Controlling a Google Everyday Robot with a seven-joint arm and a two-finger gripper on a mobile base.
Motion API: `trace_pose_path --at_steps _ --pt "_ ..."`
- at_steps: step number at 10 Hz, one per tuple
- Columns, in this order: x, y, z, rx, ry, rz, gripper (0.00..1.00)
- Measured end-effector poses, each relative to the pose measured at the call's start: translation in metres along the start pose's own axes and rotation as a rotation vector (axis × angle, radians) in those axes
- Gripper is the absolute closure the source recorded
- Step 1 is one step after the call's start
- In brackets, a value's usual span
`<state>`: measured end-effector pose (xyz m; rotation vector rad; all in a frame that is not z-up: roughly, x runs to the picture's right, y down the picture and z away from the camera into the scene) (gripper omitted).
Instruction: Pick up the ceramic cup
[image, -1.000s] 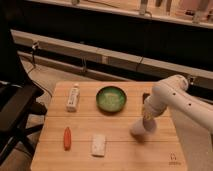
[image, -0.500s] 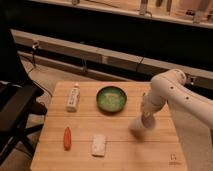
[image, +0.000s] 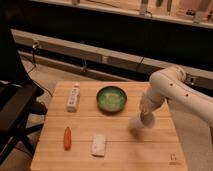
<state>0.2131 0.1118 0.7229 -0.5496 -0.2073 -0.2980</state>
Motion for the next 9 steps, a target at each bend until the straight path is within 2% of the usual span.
trace_pose_path --at_steps 9 --pt "-0.006 -0.008 -0.016 0.006 -0.001 -0.011 1.00"
